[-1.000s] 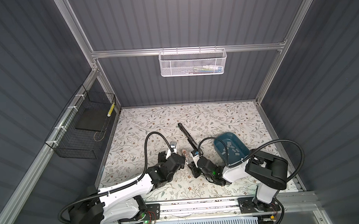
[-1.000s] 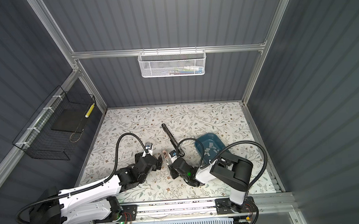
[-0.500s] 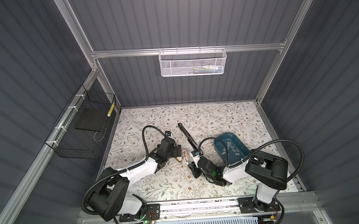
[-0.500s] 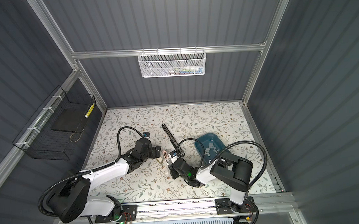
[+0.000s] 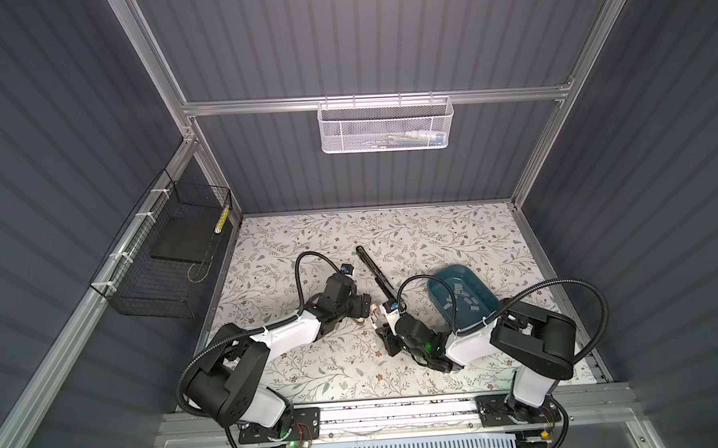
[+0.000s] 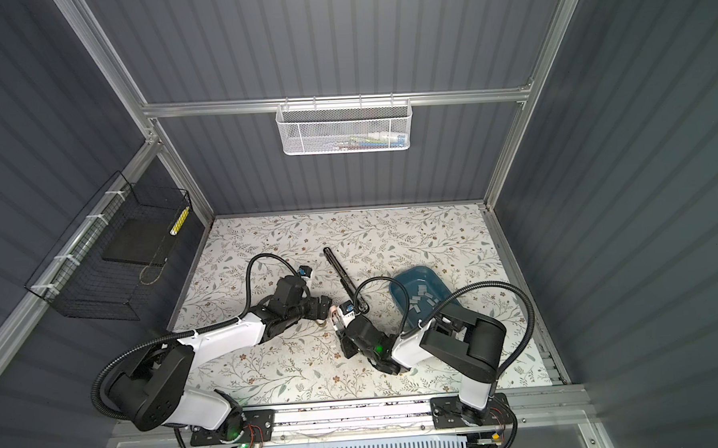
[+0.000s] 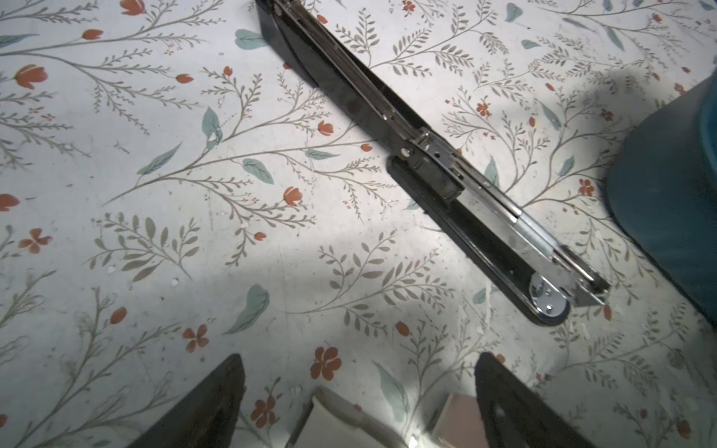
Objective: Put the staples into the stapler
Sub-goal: 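Press the pink stapler's top down with the right gripper while the left gripper approaches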
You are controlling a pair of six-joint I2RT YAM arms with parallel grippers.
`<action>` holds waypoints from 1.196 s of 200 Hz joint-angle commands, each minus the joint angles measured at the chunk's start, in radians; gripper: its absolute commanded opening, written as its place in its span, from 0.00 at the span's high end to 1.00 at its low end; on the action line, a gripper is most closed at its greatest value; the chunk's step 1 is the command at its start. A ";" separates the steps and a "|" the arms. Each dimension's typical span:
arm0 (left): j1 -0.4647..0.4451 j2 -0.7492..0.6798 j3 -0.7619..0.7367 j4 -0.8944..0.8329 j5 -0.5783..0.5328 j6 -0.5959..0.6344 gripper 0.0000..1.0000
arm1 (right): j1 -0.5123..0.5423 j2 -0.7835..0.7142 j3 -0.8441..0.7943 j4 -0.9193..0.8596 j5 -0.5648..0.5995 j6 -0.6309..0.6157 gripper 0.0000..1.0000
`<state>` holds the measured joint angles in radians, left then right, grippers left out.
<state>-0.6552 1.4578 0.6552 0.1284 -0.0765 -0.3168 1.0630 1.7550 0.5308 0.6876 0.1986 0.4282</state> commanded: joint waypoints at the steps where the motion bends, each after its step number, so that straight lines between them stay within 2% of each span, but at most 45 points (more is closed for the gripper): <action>1: -0.036 -0.050 -0.035 0.024 0.043 0.030 0.07 | 0.004 0.013 -0.009 -0.078 0.009 0.014 0.81; 38: -0.121 -0.084 -0.061 0.010 -0.032 0.045 0.07 | 0.004 0.013 -0.007 -0.083 0.015 0.019 0.78; 78: -0.132 -0.104 -0.099 0.026 -0.049 0.024 0.07 | 0.004 -0.001 -0.026 -0.065 0.016 0.021 0.73; 127: -0.133 -0.157 -0.132 0.037 -0.077 -0.010 0.06 | 0.005 -0.103 -0.098 -0.012 -0.011 0.015 0.55; 154: -0.134 -0.189 -0.141 0.027 -0.081 -0.016 0.06 | 0.009 -0.200 -0.127 -0.022 -0.018 0.006 0.51; 187: -0.135 -0.230 -0.157 0.007 -0.085 -0.048 0.06 | 0.010 -0.318 -0.138 -0.069 -0.018 0.006 0.53; 214: -0.138 -0.278 -0.185 0.001 -0.079 -0.115 0.07 | 0.010 -0.382 -0.122 -0.118 -0.005 0.006 0.63; 239: -0.142 -0.310 -0.199 -0.021 -0.076 -0.172 0.11 | 0.008 -0.377 -0.071 -0.184 0.044 0.012 0.72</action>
<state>-0.7872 1.1786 0.4778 0.1429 -0.1493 -0.4103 1.0695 1.3743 0.4129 0.5945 0.1940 0.4404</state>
